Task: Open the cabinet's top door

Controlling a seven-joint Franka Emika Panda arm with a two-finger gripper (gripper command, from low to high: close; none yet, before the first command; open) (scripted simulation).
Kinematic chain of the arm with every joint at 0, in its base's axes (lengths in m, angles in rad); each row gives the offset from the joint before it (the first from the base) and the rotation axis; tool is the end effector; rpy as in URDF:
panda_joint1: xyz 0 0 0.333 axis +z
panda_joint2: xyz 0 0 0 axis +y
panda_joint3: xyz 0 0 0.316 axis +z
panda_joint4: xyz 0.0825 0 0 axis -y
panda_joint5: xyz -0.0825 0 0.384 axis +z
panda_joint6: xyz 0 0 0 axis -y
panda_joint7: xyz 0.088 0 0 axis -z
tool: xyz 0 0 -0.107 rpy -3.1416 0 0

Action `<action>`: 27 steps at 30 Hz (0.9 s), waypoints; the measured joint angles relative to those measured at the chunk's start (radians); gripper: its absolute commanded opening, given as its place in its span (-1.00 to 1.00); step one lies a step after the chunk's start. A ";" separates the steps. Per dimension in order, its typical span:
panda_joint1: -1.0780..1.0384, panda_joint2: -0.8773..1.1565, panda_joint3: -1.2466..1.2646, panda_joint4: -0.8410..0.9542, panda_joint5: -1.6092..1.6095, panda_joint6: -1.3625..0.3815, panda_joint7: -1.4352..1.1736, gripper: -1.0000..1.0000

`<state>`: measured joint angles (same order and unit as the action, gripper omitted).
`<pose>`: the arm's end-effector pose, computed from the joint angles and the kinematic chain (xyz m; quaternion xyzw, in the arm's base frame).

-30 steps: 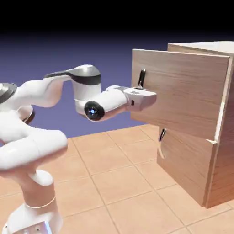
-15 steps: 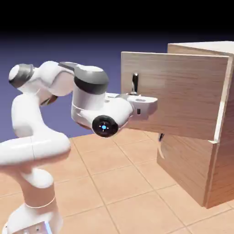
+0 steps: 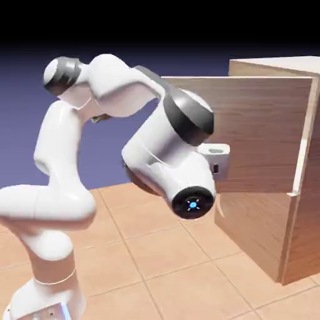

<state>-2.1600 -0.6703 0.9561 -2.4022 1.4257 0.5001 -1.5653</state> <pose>0.2968 -0.2078 0.4841 -0.6891 -0.1578 -0.3759 0.5991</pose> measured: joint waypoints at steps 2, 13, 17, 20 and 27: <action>-0.049 0.072 0.053 0.066 -0.071 0.009 -0.039 -1.00; -0.320 0.450 0.418 0.321 -0.330 0.139 -0.045 -1.00; -0.389 0.582 0.554 0.345 -0.381 0.223 0.013 -1.00; -0.340 0.692 0.545 0.357 -0.431 0.287 0.063 -1.00; -0.203 0.860 0.465 0.374 -0.502 0.386 0.145 1.00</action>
<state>-2.3627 0.1898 1.4211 -2.0284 0.9234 0.8858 -1.4200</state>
